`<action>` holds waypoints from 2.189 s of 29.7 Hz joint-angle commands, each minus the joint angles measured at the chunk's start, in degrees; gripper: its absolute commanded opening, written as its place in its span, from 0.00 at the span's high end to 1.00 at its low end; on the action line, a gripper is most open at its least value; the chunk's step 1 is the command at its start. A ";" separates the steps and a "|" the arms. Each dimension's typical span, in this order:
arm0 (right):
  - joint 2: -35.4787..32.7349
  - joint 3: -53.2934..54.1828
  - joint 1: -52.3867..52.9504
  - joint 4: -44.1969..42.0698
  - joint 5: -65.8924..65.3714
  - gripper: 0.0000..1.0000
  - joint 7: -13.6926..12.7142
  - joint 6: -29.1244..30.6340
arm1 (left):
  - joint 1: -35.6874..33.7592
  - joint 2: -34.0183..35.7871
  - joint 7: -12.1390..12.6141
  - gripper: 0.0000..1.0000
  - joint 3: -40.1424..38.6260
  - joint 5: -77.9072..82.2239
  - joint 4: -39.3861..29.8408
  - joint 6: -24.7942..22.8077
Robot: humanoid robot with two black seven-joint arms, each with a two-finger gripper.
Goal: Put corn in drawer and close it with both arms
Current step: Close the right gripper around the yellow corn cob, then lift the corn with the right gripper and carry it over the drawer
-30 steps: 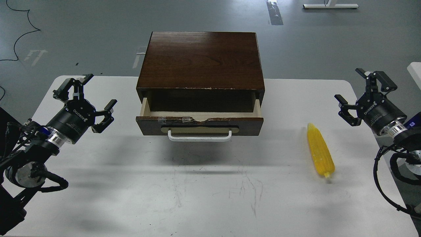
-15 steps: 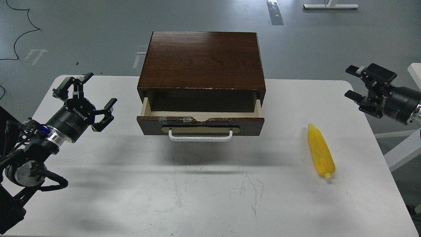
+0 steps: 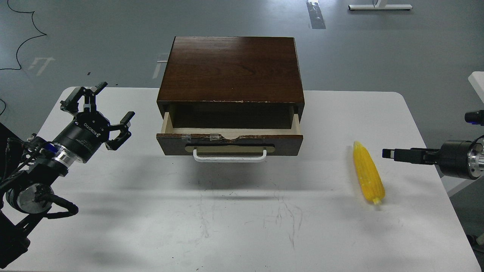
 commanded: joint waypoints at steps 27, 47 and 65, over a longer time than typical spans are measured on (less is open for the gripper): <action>11.15 -6.66 0.42 -9.59 0.60 0.22 -0.01 -1.27 | 0.01 0.38 0.00 0.00 -0.17 0.00 0.02 0.00; 7.65 -6.66 5.15 -5.91 1.13 1.00 -0.01 -1.27 | 0.01 0.64 0.00 0.00 -0.17 0.00 0.02 0.00; 17.10 -27.55 54.61 -0.71 3.93 1.00 -0.01 2.34 | -0.25 0.38 0.00 0.00 -0.26 0.00 0.02 0.00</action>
